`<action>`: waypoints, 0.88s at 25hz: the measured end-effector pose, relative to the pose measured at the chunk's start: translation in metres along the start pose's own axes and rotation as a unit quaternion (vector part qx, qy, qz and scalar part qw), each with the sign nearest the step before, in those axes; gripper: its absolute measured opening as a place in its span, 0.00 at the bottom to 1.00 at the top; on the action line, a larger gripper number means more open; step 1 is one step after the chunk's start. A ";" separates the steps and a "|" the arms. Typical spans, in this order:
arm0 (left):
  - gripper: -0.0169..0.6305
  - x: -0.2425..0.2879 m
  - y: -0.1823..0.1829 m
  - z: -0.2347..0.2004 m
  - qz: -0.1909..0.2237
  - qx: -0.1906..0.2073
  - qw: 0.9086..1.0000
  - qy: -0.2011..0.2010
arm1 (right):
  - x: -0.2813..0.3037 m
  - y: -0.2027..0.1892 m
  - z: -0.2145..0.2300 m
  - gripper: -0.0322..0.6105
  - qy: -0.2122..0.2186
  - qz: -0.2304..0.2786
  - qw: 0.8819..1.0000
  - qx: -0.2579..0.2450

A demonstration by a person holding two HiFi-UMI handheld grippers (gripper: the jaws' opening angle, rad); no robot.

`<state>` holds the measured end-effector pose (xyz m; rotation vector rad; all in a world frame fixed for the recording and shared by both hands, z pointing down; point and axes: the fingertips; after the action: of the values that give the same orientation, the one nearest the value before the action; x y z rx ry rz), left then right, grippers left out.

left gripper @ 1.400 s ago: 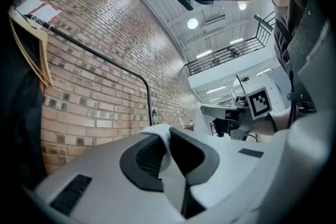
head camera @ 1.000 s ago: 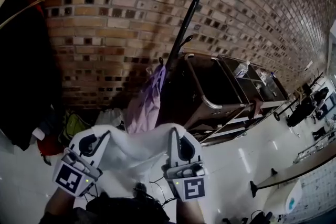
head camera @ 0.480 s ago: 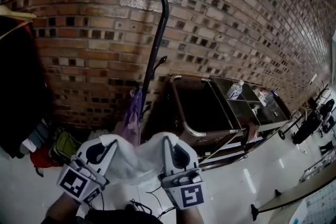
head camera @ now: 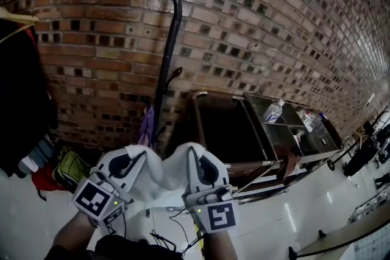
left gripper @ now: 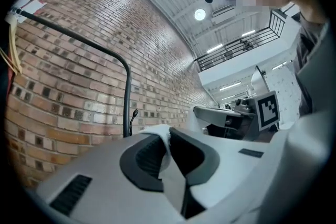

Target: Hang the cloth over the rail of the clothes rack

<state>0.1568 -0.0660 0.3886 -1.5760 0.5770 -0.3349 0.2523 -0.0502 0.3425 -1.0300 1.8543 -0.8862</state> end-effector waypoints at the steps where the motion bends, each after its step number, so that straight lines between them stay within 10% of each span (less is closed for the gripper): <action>1: 0.08 0.006 0.002 0.000 0.001 -0.001 1.000 -0.002 | 0.003 -0.001 0.002 0.11 0.003 -0.002 1.000 0.000; 22: 0.08 0.130 0.075 -0.030 0.035 0.026 0.990 -0.133 | 0.100 0.023 0.090 0.11 -0.087 -0.027 0.994 -0.055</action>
<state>0.2362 -0.1636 0.3004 -1.5165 0.4118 -0.0823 0.2916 -0.1458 0.2540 -1.1918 1.7512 -0.7088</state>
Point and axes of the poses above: the fingertips, and each gripper's own axes: x forward along the fingers, z to its right, y out of its top, and after that the axes turned 10 degrees about -x, right-handed
